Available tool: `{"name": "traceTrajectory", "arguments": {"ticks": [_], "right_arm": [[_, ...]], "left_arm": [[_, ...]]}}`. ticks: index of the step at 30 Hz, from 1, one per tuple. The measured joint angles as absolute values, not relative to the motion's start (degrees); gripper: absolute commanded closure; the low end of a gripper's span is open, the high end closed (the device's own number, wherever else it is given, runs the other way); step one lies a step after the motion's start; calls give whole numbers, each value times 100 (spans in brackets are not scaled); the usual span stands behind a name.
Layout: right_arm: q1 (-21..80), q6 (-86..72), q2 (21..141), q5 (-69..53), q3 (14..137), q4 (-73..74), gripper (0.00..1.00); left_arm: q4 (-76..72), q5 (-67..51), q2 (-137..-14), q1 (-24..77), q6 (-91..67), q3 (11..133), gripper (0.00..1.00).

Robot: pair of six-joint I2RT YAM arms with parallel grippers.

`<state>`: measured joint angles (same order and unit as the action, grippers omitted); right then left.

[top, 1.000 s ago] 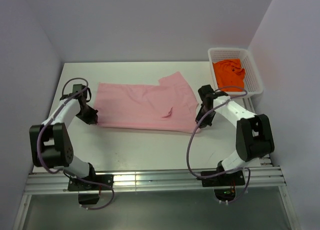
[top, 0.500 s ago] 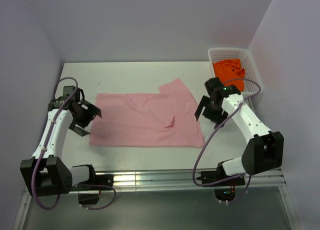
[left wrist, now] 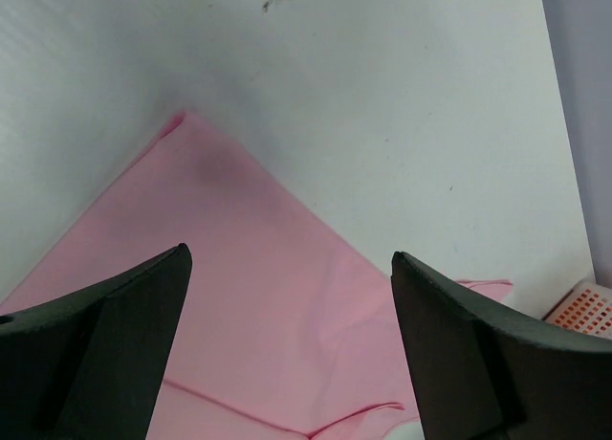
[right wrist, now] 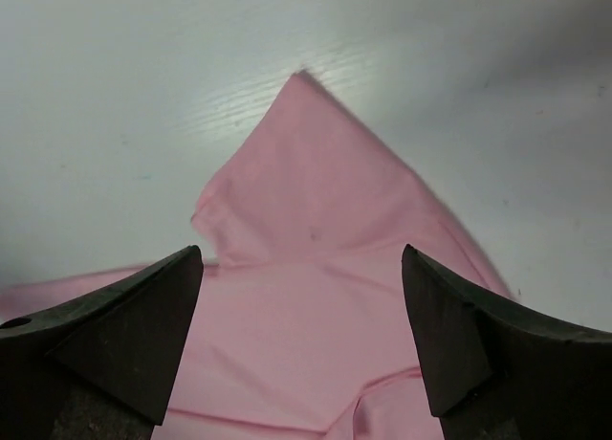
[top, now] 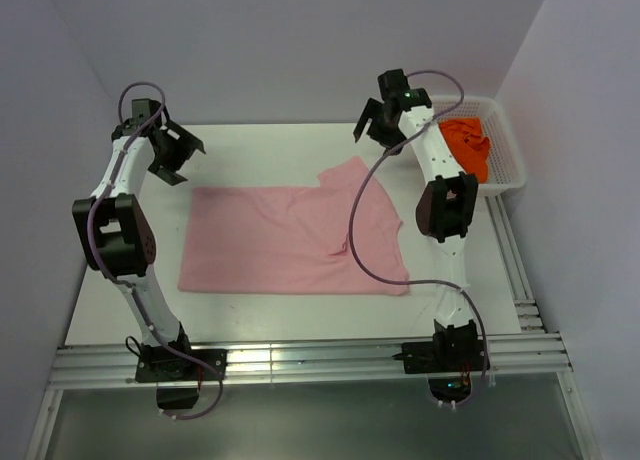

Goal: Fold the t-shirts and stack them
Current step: Grap the side of the flattened tshirt furthest away from the robot with both arms

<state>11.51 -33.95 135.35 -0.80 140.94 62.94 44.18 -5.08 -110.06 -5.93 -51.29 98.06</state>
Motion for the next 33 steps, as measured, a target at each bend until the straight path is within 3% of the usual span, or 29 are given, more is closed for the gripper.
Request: {"name": "traceTrajectory", "arguments": {"ticks": [10,19,31,33], "right_arm": [[895,-3496,14785,-532,14073,5861,9],[906,-3787,14951,-698,14073,5417,17],[1166,-3903,15017,-836,14066,5336,49],[1168,-3892,15023,-849,14066,5336,62]], "left_arm": [[4069,-937,-11504,-593,-4917,10036,9],[3992,-1070,-11504,-609,-4873,9861,9],[3861,-1046,-11511,-727,-4873,9596,9],[3844,-1017,-11539,-766,-4866,9588,9]]}}
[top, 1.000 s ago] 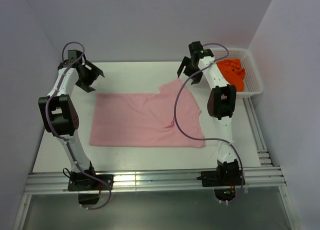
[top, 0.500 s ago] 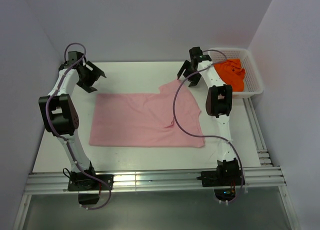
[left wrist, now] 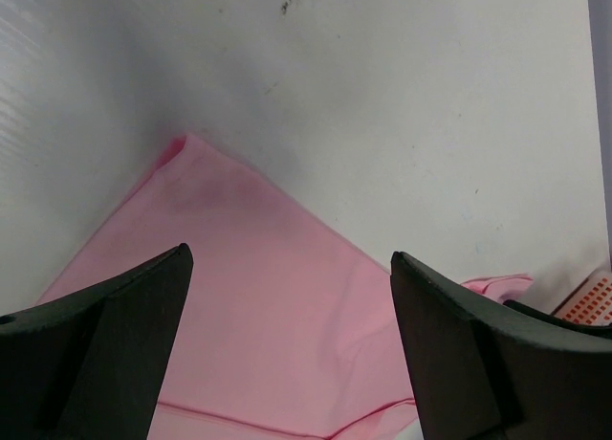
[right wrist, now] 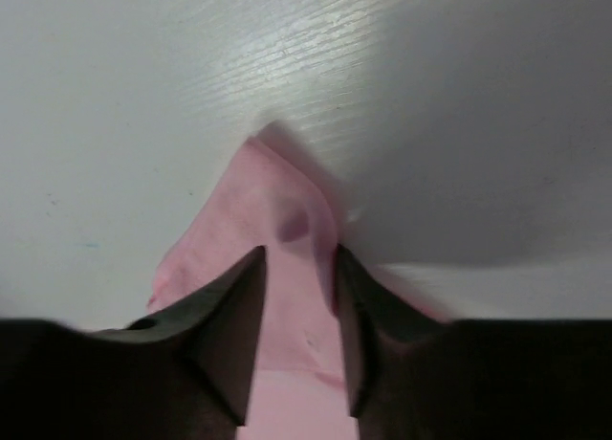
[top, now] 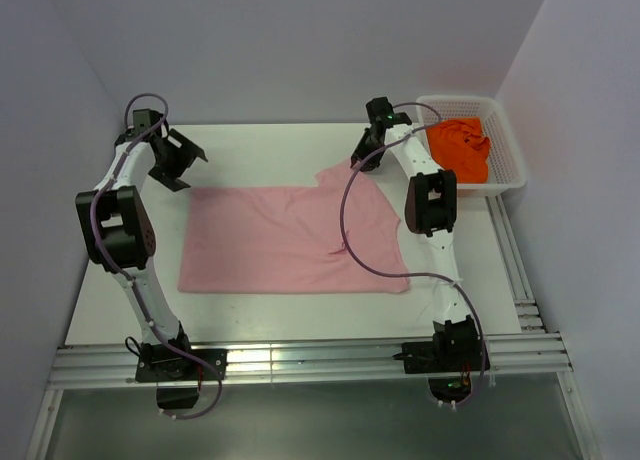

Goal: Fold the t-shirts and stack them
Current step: Grap the side of the flattened tshirt furthest away from the robot with both arms

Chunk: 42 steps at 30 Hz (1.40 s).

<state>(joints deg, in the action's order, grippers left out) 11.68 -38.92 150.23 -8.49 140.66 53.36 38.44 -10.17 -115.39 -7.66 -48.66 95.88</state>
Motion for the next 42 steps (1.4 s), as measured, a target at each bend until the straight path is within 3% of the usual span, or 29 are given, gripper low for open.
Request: {"name": "traceTrajectory", "arguments": {"ticks": [3,8,18,32,35,38,42], "right_arm": [[1168,-3905,15052,-851,14066,5358,86],[1168,-3955,15078,-851,14055,5358,97],[1164,-3964,15080,-854,14022,5347,100],[1157,-4062,15067,-867,13965,5312,100],[1157,-4066,15054,-869,13941,5293,100],[1157,-4066,15045,-869,13920,5275,100],[1157,-4058,14999,-871,13837,5212,100]], "left_arm": [[3795,-978,-11686,-834,-4777,9653,9],[3756,-838,-12302,-930,-4497,10047,10],[3723,-757,-12929,-965,-4147,10543,14],[3457,-884,-12554,-961,-4108,9756,28],[3385,-921,-12497,-961,-4112,9627,38],[3369,-921,-12497,-961,-4117,9601,54],[3400,-939,-12519,-947,-4084,9631,95]]}}
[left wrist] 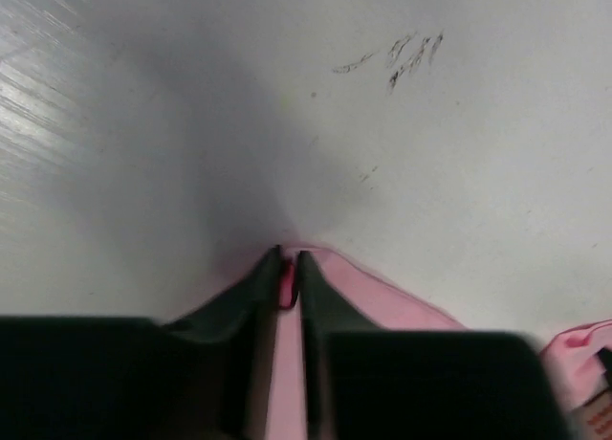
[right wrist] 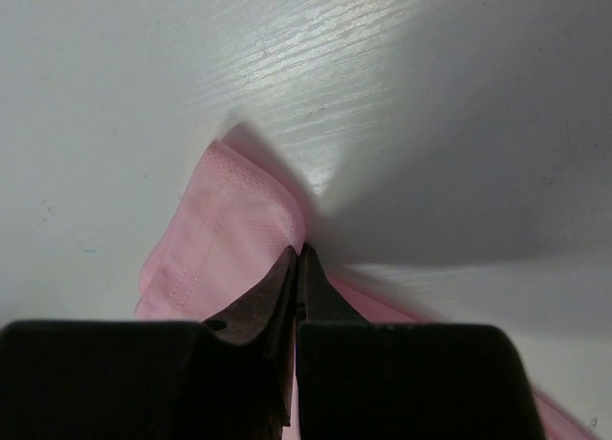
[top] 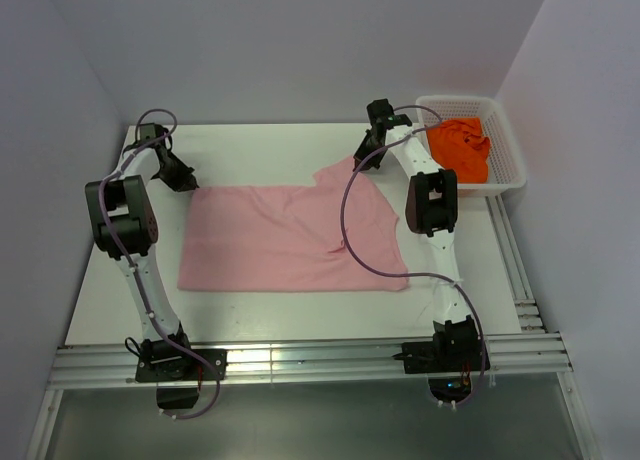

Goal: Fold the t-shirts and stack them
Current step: Grap the side of the flattened tshirt furthest away from the robot with both arms, then fold the other side of the tshirt into a rectangle

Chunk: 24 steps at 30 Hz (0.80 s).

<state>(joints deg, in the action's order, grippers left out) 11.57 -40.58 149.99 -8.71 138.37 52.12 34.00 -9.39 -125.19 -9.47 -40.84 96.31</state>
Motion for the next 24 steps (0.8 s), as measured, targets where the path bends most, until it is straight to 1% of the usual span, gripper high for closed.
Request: {"name": "traceTrajectory", "arguments": {"ticks": [2,14,19,24], "right_arm": [[1151,-4051,14988,-871,13815,5192,100],[1107,-3896,14678,-843,13382,5068,100],[1079,-3817,14123,-814,12932,5085,100],[1074,-3710,13469,-801,12685,5061,100]], "left_arm": [[3428,-947,-12564,-939,-4073,9714,100],[3500,-1059,-12597,-928,-4056,9948,100],[3538,-1081,-12379,-928,-4056,9948,100],[3535,-1092,-11883,-928,-4056,9902,100]]}}
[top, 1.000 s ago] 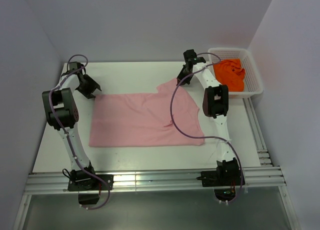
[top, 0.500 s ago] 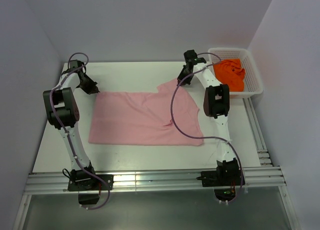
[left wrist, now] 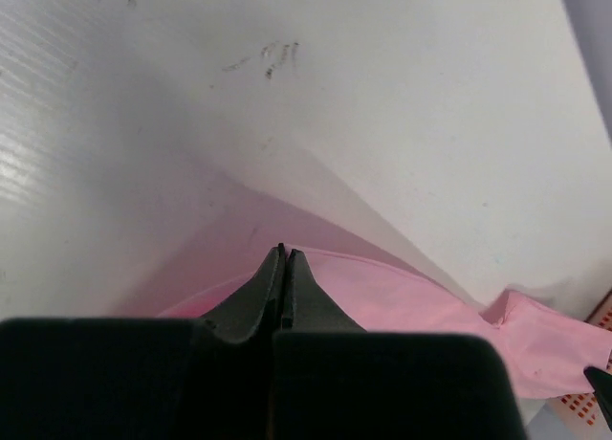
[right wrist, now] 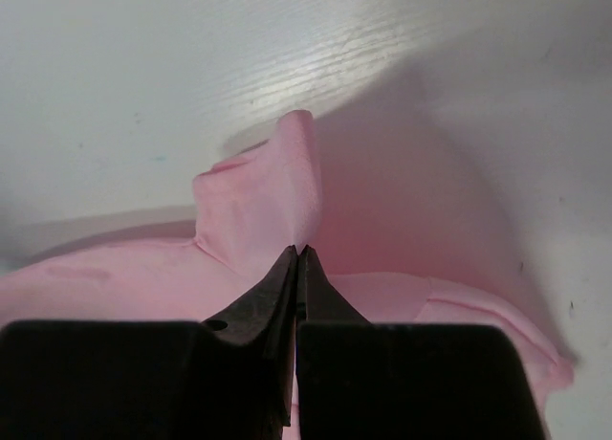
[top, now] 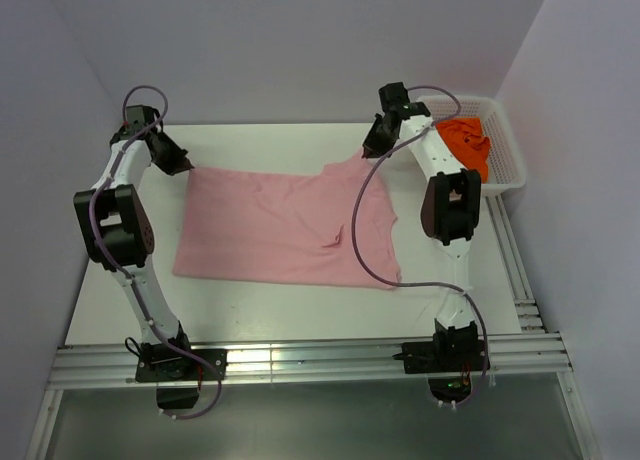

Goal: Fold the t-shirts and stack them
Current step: Fold the other side of the tshirt into a rectangle

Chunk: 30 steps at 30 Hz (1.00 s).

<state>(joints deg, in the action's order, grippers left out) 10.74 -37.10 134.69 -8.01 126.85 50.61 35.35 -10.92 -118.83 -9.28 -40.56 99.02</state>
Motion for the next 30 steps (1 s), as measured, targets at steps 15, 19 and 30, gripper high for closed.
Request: {"name": "traceTrajectory", "arguments": {"ticks": [15,19,30], "right_arm": [[1192,-3356,10429,-733,9651,4681,100],[1483,-3415,8908,-639,7870,4469,100],[1859,-3785,8162,-185,5553,4335,1]], "left_arm": [[3542,-735,-9454,-928,-3913,7843,100],[3642,-248,-8281,-934,-3979,6790,100],[3599,738,-7802,-1149,-4423,5887,1]]}}
